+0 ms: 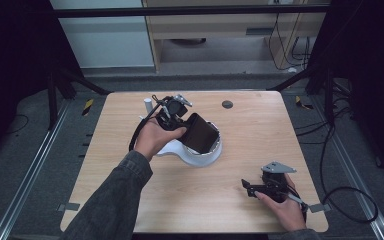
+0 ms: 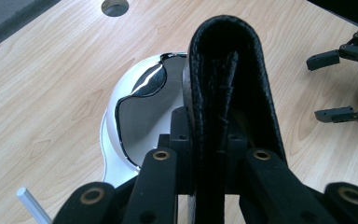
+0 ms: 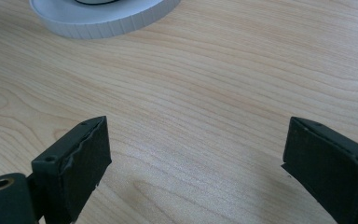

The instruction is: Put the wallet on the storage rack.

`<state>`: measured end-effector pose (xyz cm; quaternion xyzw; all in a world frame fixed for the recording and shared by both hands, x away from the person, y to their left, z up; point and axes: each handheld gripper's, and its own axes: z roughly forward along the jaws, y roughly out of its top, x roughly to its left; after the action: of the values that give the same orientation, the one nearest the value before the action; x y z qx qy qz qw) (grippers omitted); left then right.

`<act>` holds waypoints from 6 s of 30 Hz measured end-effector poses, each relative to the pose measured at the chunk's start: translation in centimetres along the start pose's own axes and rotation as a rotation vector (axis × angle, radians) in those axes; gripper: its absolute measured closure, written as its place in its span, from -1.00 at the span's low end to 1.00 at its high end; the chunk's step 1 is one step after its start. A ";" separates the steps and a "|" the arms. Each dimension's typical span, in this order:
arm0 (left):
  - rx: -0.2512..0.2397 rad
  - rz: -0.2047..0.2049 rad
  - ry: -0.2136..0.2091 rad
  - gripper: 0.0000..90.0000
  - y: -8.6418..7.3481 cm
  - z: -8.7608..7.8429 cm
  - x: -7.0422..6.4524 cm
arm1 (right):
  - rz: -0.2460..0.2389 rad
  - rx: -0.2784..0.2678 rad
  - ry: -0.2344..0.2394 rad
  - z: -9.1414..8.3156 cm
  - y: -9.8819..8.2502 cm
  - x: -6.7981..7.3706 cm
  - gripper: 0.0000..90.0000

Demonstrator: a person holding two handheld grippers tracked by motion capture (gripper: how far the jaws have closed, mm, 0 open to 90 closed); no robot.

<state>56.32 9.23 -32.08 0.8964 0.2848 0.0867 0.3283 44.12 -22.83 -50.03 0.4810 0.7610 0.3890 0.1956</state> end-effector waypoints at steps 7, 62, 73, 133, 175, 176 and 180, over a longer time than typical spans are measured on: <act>-0.004 -0.015 0.029 0.62 -0.3 0.0 0.7 | -0.003 0.007 -0.002 0.1 -0.1 0.0 -0.83; -0.125 -0.013 0.243 0.69 -0.3 -4.3 1.2 | -0.013 0.047 0.001 0.1 -0.3 0.0 -0.83; -0.125 -0.008 0.224 0.68 -0.1 -3.9 0.8 | -0.011 0.050 0.007 0.0 -0.3 0.1 -0.82; -0.206 0.097 0.173 0.22 -2.3 -6.5 -4.0 | -0.015 0.050 0.006 0.1 -0.3 0.1 -0.81; -0.109 -0.190 0.287 -0.82 -26.9 -0.1 1.7 | 0.004 0.071 -0.013 0.3 -0.6 -0.2 -0.86; -0.109 -0.196 0.287 -0.82 -27.1 0.1 1.7 | -0.001 0.075 -0.013 0.4 -0.6 -0.2 -0.87; -0.096 -0.184 0.263 -0.86 -27.5 0.6 1.8 | -0.017 0.080 -0.020 0.7 -0.7 -0.2 -0.89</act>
<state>45.54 27.03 -50.08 0.8309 0.4016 0.1865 0.3370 44.31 -22.88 -51.03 0.4856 0.7781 0.3519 0.1872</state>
